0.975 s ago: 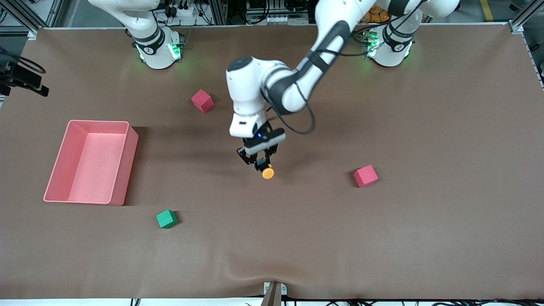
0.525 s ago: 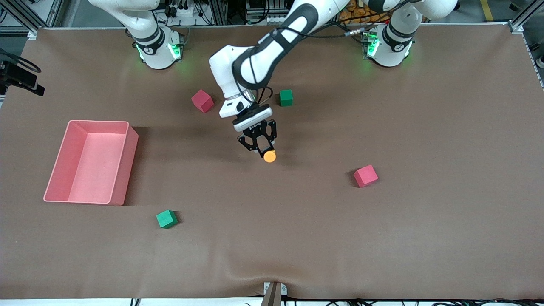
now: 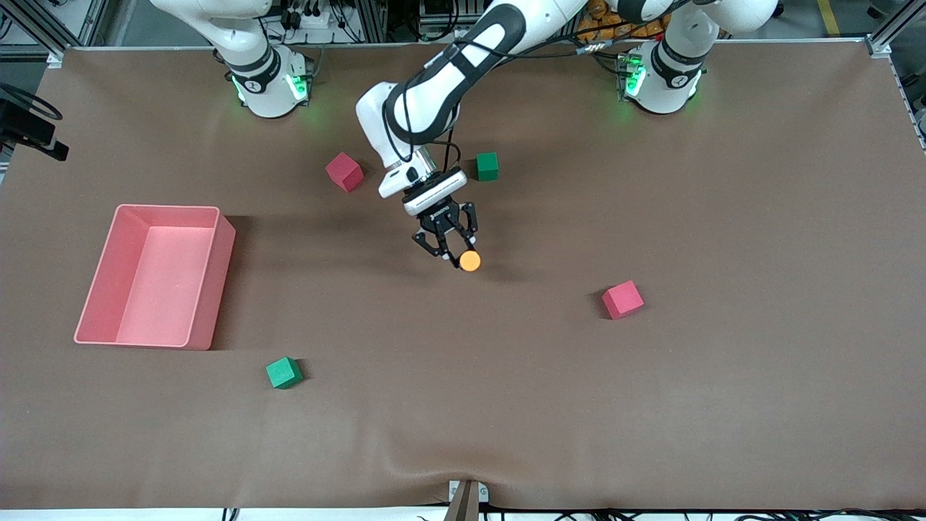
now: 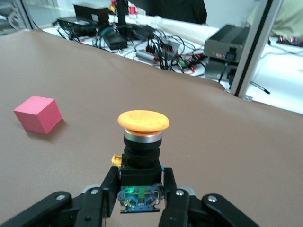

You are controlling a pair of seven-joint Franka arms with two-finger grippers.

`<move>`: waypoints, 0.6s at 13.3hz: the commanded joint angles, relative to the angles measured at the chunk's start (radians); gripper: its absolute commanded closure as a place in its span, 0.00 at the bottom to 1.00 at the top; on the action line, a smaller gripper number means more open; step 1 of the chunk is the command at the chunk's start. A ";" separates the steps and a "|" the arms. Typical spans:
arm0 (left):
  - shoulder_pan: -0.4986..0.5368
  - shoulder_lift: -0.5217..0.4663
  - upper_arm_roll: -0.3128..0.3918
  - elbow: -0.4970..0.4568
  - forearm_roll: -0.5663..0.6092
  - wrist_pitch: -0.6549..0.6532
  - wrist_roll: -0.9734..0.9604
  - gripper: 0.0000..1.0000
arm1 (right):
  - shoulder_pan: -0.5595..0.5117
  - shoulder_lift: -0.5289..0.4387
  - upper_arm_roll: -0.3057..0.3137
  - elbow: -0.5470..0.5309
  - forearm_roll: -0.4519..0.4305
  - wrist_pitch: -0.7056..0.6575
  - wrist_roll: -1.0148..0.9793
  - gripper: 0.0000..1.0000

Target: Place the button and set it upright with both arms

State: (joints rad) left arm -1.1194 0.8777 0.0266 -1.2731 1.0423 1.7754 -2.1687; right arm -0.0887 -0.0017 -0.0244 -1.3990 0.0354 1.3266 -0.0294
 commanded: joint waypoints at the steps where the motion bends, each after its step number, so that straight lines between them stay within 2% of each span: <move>1: -0.033 0.030 0.016 0.017 0.036 -0.036 -0.049 0.99 | -0.035 -0.012 0.008 0.003 0.008 -0.013 -0.003 0.00; 2: -0.039 0.052 0.019 0.020 0.042 -0.036 -0.075 1.00 | -0.036 -0.012 0.007 0.003 0.006 -0.024 -0.003 0.00; 5: -0.069 0.113 0.050 0.017 0.179 -0.048 -0.224 1.00 | -0.032 -0.006 0.012 0.003 0.017 -0.030 -0.003 0.00; 8: -0.092 0.125 0.053 0.017 0.185 -0.048 -0.229 1.00 | -0.026 -0.003 0.014 0.002 0.018 -0.029 -0.003 0.00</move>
State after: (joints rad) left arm -1.1831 0.9923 0.0627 -1.2756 1.2002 1.7498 -2.3848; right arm -0.1070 -0.0015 -0.0190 -1.3992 0.0373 1.3060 -0.0302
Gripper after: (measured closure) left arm 0.577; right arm 0.000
